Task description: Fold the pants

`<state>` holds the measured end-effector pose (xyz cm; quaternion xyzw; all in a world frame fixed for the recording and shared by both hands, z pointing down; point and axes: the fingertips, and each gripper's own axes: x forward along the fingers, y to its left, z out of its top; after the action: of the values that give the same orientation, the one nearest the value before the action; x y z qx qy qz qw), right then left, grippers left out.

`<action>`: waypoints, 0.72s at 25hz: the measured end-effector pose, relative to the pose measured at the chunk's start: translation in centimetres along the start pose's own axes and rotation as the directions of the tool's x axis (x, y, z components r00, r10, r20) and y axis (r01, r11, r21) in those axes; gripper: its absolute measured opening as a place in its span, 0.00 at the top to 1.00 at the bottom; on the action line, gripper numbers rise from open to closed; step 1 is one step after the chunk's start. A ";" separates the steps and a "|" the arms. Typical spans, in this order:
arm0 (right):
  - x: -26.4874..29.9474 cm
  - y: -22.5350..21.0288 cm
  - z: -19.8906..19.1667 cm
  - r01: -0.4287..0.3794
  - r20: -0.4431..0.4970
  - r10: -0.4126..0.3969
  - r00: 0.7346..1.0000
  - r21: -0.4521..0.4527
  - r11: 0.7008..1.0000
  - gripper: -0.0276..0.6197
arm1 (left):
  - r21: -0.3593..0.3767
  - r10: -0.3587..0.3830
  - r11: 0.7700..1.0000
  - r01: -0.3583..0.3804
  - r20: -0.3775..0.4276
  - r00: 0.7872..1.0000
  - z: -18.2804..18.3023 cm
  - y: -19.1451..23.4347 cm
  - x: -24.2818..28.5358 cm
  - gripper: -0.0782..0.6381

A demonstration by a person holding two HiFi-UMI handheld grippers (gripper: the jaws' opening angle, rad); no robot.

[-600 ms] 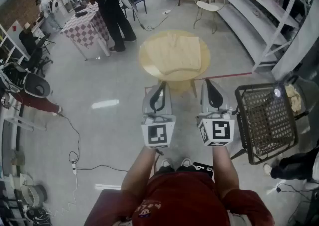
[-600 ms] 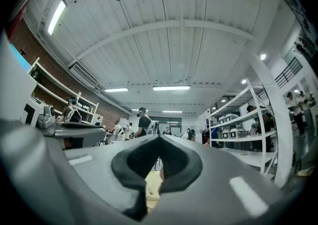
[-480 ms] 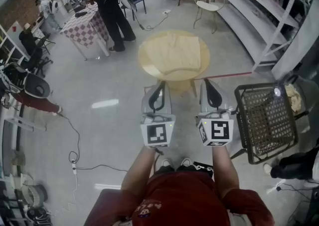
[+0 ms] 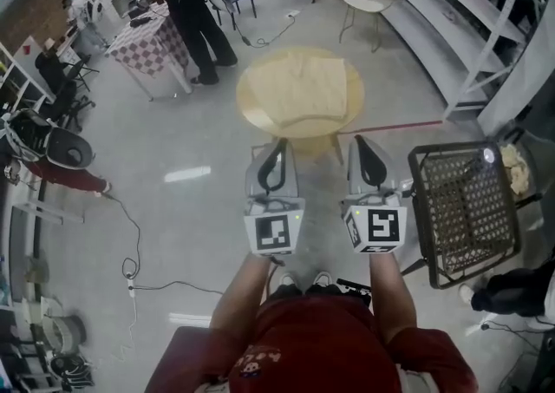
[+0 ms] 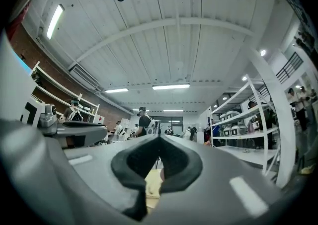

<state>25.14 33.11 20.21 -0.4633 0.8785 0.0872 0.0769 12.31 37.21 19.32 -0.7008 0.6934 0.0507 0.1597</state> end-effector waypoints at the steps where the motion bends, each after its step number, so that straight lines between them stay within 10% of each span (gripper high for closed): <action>1: 0.0 -0.4 -0.2 -0.003 -0.003 0.003 1.000 -0.001 1.000 0.96 | 0.002 0.007 1.000 -0.007 -0.002 1.000 -0.1 -0.2 0.1 0.88; 18: 2.6 -1.0 -3.0 -0.072 -0.032 0.072 0.997 0.026 0.997 0.96 | 0.030 0.083 0.996 -0.082 -0.035 0.996 -2.4 0.7 1.6 0.88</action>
<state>24.37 29.75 22.48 -0.4317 0.8968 0.0713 0.0650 11.30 34.98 21.03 -0.6701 0.7250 0.0348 0.1549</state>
